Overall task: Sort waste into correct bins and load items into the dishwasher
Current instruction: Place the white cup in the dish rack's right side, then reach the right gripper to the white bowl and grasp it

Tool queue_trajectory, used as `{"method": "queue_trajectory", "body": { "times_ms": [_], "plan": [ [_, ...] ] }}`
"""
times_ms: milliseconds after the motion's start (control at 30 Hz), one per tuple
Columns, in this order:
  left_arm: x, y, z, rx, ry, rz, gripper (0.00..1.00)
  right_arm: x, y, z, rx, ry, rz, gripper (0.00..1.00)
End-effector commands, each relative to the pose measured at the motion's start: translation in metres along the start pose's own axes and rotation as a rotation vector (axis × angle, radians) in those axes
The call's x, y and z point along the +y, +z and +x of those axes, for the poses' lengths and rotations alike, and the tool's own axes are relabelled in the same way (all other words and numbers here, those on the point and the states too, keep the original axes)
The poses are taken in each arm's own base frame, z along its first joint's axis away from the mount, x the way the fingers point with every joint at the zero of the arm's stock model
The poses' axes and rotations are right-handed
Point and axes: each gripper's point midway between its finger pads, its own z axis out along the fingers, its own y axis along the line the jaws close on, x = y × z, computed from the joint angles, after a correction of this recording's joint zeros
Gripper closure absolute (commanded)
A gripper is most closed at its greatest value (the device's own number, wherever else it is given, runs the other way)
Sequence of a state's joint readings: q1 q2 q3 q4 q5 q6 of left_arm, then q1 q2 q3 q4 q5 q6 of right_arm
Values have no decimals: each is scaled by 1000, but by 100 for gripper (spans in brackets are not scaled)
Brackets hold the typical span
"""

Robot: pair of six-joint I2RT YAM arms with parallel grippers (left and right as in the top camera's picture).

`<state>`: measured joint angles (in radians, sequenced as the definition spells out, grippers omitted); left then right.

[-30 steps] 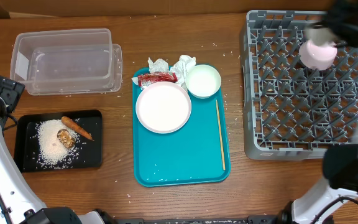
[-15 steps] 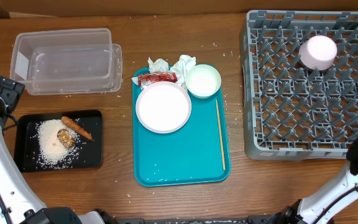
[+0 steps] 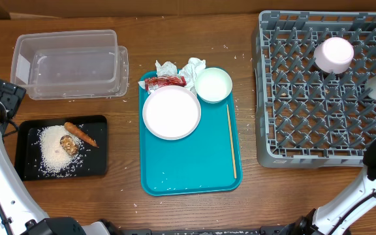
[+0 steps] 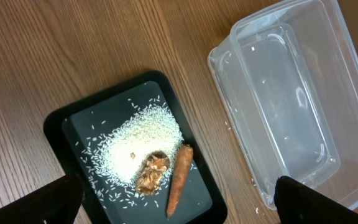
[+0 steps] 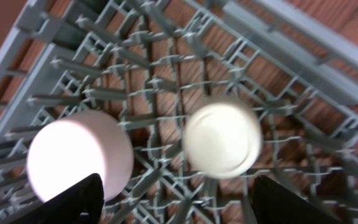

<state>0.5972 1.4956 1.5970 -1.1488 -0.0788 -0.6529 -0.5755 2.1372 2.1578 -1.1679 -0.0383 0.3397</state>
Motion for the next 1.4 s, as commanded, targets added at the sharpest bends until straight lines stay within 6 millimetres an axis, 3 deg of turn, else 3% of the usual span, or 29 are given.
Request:
{"method": "queue_trajectory", "body": {
  "times_ms": [0,133,267,300,367,433,500,667,767,867,900,1000,1100,1233,1367],
  "plan": [
    [-1,3,1,7,-11,-3,0,31,-35,-2,-49,-33,-100,25],
    [-1,3,1,7,-11,-3,0,42,-38,1,-68,-72,-80,55],
    [-1,3,1,7,-11,-3,0,51,-33,12,-54,-102,-51,92],
    [-1,3,1,7,-11,-3,0,61,-33,20,-34,-116,-74,94],
    [-1,3,1,7,-11,-3,0,80,-34,33,2,-144,-130,94],
    [-1,3,1,7,-11,-3,0,124,-41,64,78,-252,-284,91],
    [-1,3,1,7,-11,-3,0,152,-47,86,122,-325,-371,88],
    [-1,3,1,8,-11,-3,0,223,-67,171,213,-602,-493,69],
    [-1,3,1,7,-11,-3,0,256,-76,230,233,-762,-486,59],
    [-1,3,1,8,-11,-3,0,277,-78,271,213,-862,-444,51],
    [-1,3,1,8,-10,-3,0,289,-77,298,208,-925,-431,45],
    [-1,3,1,8,-11,-3,0,304,-72,343,222,-1007,-420,41],
    [-1,3,1,8,-11,-3,0,313,-52,382,236,-1043,-375,41],
    [-1,3,1,8,-11,-3,0,312,-23,419,278,-1098,-327,42],
    [-1,3,1,8,-11,-3,0,305,-6,451,356,-1135,-311,47]
  ]
}}
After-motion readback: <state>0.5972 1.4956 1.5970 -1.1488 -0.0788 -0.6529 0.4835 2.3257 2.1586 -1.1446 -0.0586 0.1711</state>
